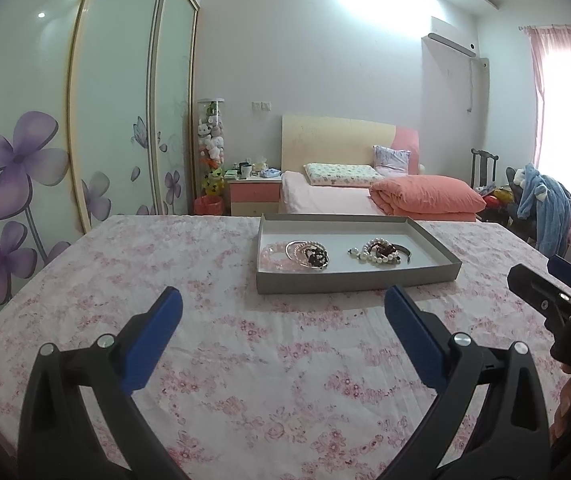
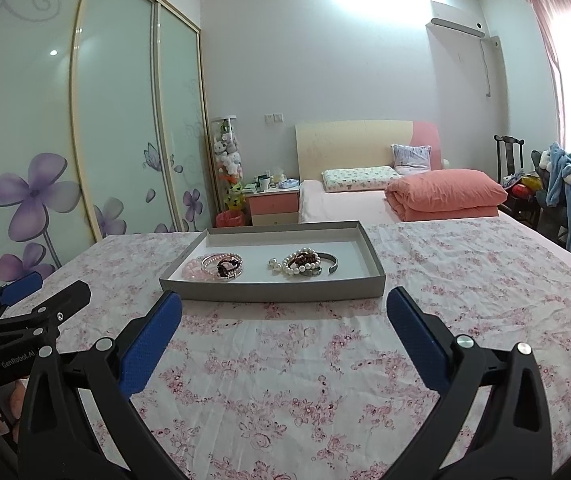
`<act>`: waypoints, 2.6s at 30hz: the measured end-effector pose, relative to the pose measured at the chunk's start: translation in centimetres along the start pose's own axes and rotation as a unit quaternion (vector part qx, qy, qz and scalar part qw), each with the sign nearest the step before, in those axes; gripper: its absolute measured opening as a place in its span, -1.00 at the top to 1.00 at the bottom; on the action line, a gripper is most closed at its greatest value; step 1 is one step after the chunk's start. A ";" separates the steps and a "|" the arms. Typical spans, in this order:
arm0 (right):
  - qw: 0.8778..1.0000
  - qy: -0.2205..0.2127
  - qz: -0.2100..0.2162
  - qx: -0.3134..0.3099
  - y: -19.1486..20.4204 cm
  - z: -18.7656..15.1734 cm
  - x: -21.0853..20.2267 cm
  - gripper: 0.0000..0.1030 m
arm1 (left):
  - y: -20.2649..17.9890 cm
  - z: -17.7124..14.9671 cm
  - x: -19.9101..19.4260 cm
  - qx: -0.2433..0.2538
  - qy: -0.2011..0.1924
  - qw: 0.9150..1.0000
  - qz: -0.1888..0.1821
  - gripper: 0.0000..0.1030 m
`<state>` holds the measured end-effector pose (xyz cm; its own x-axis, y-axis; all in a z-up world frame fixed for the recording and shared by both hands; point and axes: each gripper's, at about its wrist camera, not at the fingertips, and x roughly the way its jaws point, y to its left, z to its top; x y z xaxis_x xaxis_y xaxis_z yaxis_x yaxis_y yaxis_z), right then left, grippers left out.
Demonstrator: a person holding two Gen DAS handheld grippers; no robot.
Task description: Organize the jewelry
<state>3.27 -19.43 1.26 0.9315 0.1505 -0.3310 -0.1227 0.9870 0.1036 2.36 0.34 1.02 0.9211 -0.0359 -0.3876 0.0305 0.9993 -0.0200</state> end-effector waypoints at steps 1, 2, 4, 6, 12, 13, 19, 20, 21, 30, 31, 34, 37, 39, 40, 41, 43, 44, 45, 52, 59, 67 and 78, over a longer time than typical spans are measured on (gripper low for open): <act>1.000 0.000 0.000 0.001 0.0 0.0 0.0 -0.97 | 0.0 0.0 0.0 0.001 0.000 1.000 0.000 -0.92; 1.000 0.000 0.000 0.001 0.0 0.0 0.0 -0.97 | 0.0 -0.1 0.0 0.001 0.000 1.000 0.000 -0.92; 1.000 0.001 0.000 0.002 -0.1 -0.1 0.1 -0.97 | 0.0 0.0 0.1 0.001 0.001 1.000 0.000 -0.92; 1.000 0.002 0.000 0.003 -0.1 -0.2 0.1 -0.97 | 0.0 -0.1 0.2 0.002 0.003 1.000 0.000 -0.92; 1.000 0.003 0.000 0.004 -0.1 -0.2 0.2 -0.97 | -0.1 -0.1 0.2 0.002 0.005 1.000 0.000 -0.92; 1.000 0.002 0.000 0.003 -0.1 -0.2 0.2 -0.97 | -0.1 -0.1 0.2 0.002 0.005 1.000 0.000 -0.92; 1.000 0.003 0.000 0.003 -0.1 -0.2 0.2 -0.97 | 0.0 -0.3 0.4 -0.001 0.009 1.000 0.003 -0.92; 1.000 0.003 0.000 0.004 -0.1 -0.2 0.2 -0.97 | 0.1 -0.3 0.5 -0.001 0.009 1.000 0.003 -0.92; 1.000 0.003 0.000 0.004 -0.1 -0.2 0.2 -0.97 | 0.1 -0.3 0.5 -0.001 0.010 1.000 0.003 -0.92; 1.000 0.005 -0.001 0.005 -0.1 -0.5 0.3 -0.97 | 0.1 -0.3 0.9 -0.002 0.016 1.000 0.005 -0.92; 1.000 0.005 -0.001 0.006 -0.1 -0.5 0.3 -0.97 | 0.1 -0.3 1.0 -0.002 0.017 1.000 0.004 -0.92; 1.000 0.006 -0.001 0.006 -0.1 -0.7 0.3 -0.97 | 0.1 -0.3 1.1 -0.002 0.018 1.000 0.003 -0.92; 1.000 0.006 -0.001 0.006 -0.1 -0.7 0.3 -0.97 | 0.1 -0.4 1.1 -0.001 0.019 1.000 0.002 -0.92; 1.000 0.007 -0.001 0.007 -0.2 -0.8 0.3 -0.97 | 0.1 -0.4 1.2 -0.001 0.019 1.000 0.001 -0.92; 1.000 0.006 -0.001 0.007 -0.2 -0.8 0.3 -0.97 | 0.1 -0.4 1.2 -0.001 0.020 1.000 0.000 -0.92; 1.000 0.006 -0.001 0.007 -0.2 -0.7 0.3 -0.97 | 0.1 -0.4 1.3 -0.001 0.020 1.000 0.000 -0.92; 1.000 0.007 -0.001 0.007 -0.2 -0.7 0.3 -0.97 | 0.0 -0.4 1.3 0.000 0.020 1.000 0.000 -0.92; 1.000 0.007 -0.001 0.007 -0.1 -0.8 0.3 -0.97 | 0.0 -0.4 1.3 0.000 0.020 1.000 0.000 -0.92; 1.000 0.007 -0.001 0.007 -0.2 -0.8 0.3 -0.97 | 0.0 -0.4 1.3 0.000 0.020 1.000 0.000 -0.92; 1.000 0.008 -0.001 0.007 -0.2 -1.0 0.3 -0.97 | -0.1 -0.4 1.3 0.000 0.021 1.000 0.000 -0.92; 1.000 0.008 -0.001 0.008 -0.2 -1.0 0.3 -0.97 | -0.1 -0.5 1.3 0.001 0.022 1.000 0.001 -0.92; 1.000 0.011 -0.002 0.009 -0.3 -1.4 0.4 -0.97 | -0.1 -0.7 1.6 0.002 0.025 1.000 0.001 -0.92; 1.000 0.017 -0.002 0.014 -0.2 -1.4 0.7 -0.97 | -0.4 -0.8 1.6 0.010 0.021 1.000 0.006 -0.92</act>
<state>3.50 -19.42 -0.34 0.9198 0.1495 -0.3629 -0.1095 0.9857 0.1285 3.51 -0.10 -0.33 0.9045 -0.0231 -0.4258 0.0272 0.9996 0.0035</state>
